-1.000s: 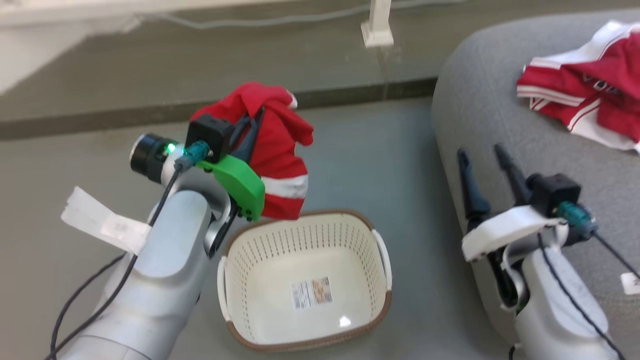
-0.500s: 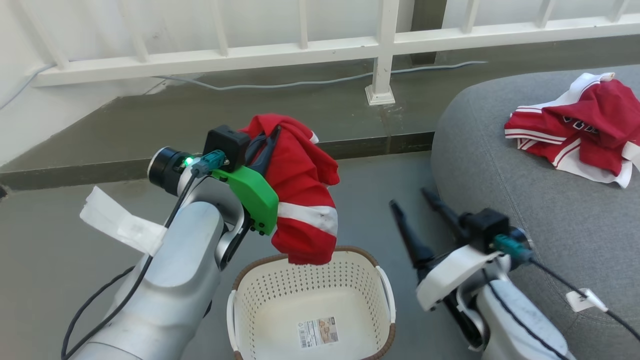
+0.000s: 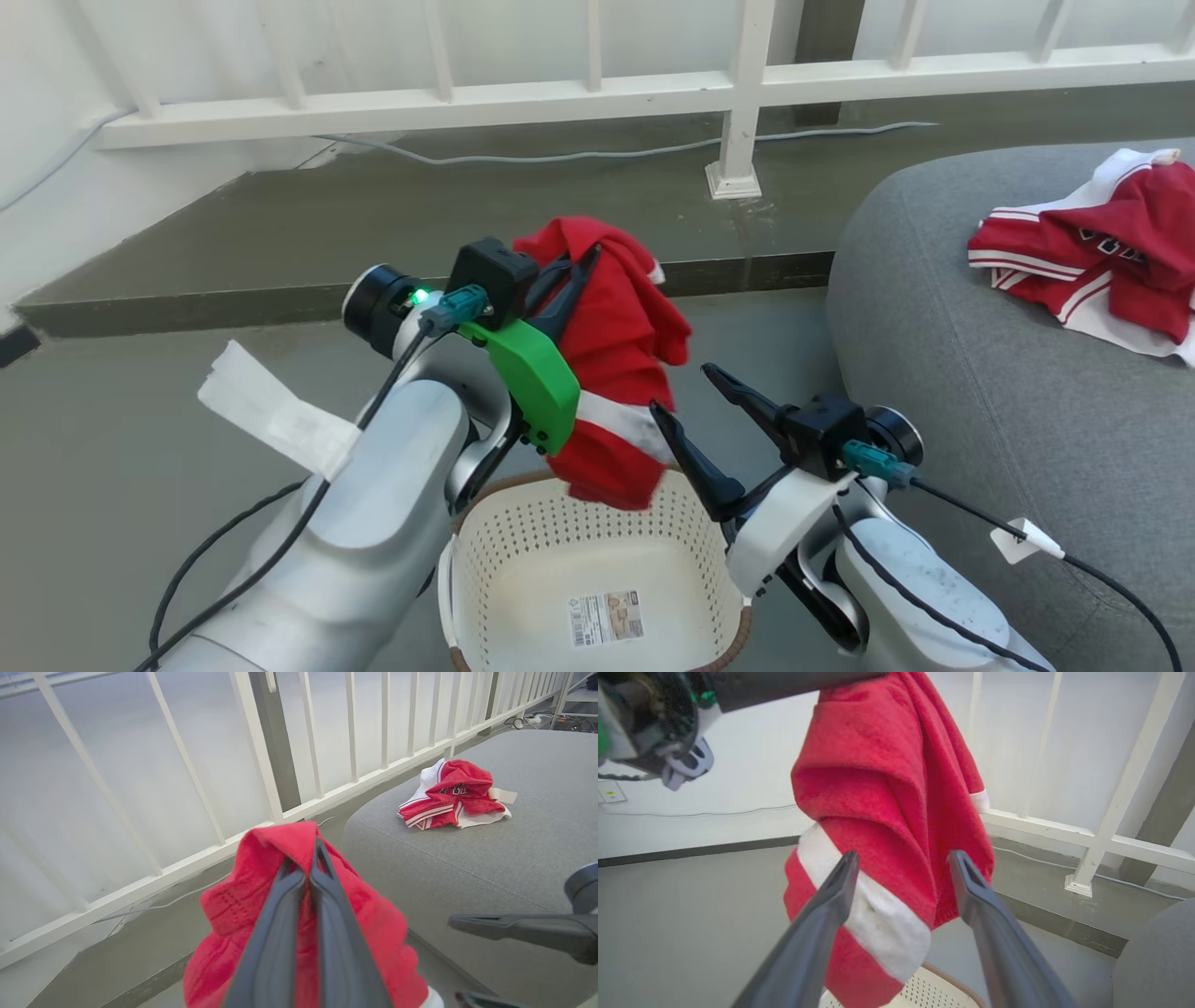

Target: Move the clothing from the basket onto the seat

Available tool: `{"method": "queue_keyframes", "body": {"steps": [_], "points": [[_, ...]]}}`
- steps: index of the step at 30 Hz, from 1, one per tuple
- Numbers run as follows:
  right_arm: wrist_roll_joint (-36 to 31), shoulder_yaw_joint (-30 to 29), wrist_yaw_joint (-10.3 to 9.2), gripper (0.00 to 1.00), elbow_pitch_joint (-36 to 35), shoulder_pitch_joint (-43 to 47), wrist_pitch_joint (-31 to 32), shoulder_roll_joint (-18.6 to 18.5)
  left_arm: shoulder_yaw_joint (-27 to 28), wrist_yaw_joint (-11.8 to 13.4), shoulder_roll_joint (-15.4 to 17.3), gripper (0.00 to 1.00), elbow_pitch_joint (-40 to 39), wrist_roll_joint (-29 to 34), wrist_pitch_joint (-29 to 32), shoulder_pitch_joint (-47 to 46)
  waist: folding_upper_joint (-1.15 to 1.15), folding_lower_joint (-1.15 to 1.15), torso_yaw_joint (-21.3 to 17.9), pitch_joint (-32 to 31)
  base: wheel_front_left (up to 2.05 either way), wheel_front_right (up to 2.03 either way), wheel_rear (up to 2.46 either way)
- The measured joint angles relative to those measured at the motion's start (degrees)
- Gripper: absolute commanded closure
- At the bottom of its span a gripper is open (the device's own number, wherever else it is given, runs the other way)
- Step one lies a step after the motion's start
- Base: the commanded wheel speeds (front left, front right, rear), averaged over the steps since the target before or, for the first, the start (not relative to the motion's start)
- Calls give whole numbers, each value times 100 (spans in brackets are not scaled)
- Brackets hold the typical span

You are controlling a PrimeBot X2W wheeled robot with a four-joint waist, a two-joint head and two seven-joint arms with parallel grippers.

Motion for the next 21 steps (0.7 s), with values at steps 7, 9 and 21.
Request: {"method": "queue_keyframes", "body": {"steps": [7, 9, 21], "points": [[115, 182, 41, 0, 130, -160, 0, -3, -153, 0, 0, 100, -199, -85, 100, 1, 0, 0, 91, 18, 0, 0, 0], [135, 221, 41, 0, 167, -209, 0, -3, -213, 0, 9, 100, -301, -119, 123, 1, 0, 0, 98, 19, 0, 0, 0], [310, 389, 42, 0, 347, -471, 0, -8, -535, 0, 13, 100, -916, -541, 321, 13, 0, 0, 62, 49, 0, 0, 0]]}}
